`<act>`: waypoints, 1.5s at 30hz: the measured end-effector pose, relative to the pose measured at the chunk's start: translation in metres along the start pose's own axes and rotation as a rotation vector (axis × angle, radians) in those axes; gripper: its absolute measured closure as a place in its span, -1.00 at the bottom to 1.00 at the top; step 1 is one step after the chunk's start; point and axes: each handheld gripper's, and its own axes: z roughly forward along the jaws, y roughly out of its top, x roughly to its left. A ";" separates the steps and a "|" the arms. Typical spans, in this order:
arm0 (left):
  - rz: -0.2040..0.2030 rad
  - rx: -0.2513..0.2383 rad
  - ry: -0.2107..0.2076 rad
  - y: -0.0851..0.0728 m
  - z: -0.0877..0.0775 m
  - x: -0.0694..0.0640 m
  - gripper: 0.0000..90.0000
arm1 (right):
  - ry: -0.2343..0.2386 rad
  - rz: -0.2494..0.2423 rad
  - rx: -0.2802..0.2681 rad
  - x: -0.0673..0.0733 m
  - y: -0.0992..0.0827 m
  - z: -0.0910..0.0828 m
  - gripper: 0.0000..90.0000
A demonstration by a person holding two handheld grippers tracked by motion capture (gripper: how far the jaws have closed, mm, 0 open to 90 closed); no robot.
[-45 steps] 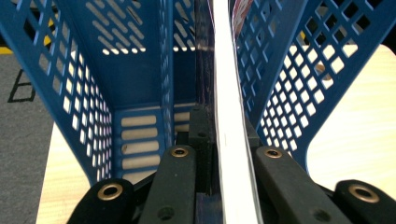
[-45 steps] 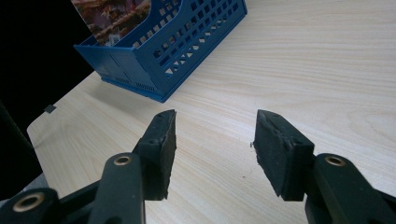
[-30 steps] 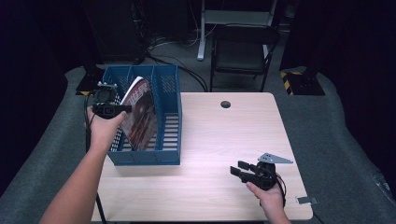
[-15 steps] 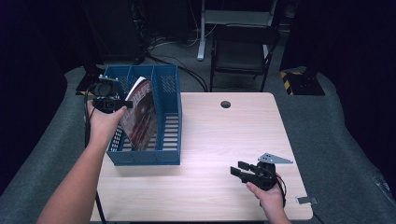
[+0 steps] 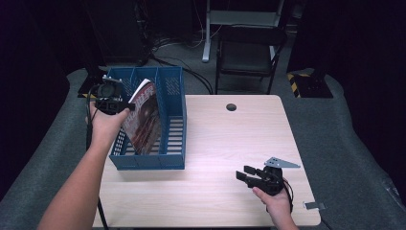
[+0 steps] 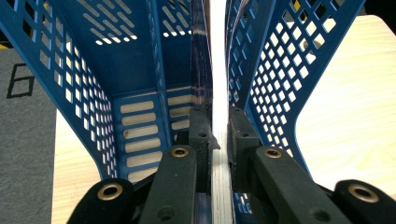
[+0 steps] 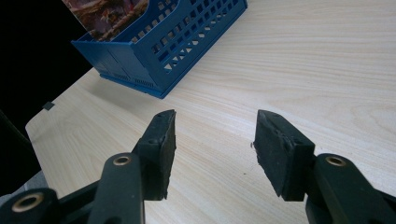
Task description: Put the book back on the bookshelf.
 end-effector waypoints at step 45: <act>-0.064 -0.076 0.067 0.019 0.013 -0.002 0.86 | 0.001 0.003 -0.009 -0.002 0.001 -0.003 0.07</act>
